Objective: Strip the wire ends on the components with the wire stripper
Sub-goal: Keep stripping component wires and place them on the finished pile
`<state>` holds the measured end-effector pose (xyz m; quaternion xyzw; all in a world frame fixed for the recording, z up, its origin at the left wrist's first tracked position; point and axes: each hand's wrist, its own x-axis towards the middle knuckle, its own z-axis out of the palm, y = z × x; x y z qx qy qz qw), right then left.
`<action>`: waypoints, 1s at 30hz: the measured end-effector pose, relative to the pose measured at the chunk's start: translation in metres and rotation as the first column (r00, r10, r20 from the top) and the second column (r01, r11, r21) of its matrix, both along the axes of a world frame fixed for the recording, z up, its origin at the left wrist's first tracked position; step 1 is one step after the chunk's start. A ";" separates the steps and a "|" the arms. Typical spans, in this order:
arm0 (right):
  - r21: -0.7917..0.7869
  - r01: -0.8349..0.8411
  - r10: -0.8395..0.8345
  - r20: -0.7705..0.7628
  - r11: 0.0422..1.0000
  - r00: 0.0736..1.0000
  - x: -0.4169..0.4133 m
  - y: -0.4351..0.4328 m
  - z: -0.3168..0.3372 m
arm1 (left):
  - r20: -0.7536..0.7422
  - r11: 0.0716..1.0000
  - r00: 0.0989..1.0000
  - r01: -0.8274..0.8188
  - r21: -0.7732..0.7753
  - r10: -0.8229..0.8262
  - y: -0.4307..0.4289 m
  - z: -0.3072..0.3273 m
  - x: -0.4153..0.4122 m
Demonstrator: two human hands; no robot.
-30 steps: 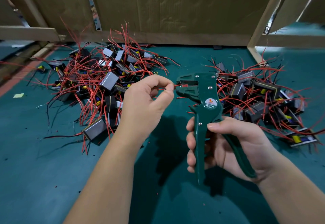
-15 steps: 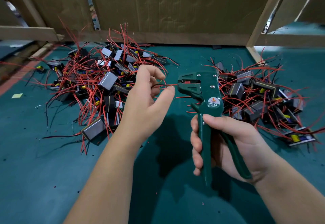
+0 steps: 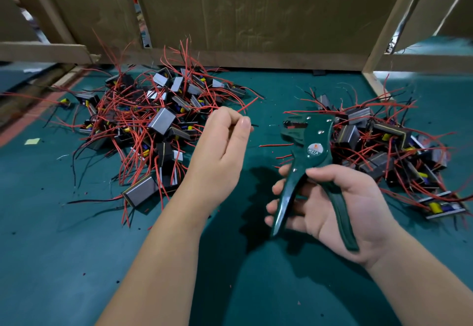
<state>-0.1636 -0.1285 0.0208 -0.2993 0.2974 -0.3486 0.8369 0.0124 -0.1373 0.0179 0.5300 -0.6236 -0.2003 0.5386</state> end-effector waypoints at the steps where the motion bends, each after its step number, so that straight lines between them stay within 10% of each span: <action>1: 0.002 -0.041 0.041 -0.006 0.999 0.999 0.000 0.001 0.000 | -0.008 1.000 1.000 -0.005 -0.006 0.005 -0.001 -0.001 0.001; 8: -0.131 -0.282 0.297 0.117 0.951 0.948 0.002 0.010 0.000 | 0.029 1.000 1.000 -0.008 -0.001 0.008 -0.002 -0.003 0.001; 30: -0.140 -0.221 0.216 -0.049 0.965 0.975 0.004 0.012 0.002 | 0.130 0.999 0.991 -0.039 -0.027 0.042 0.002 0.001 0.001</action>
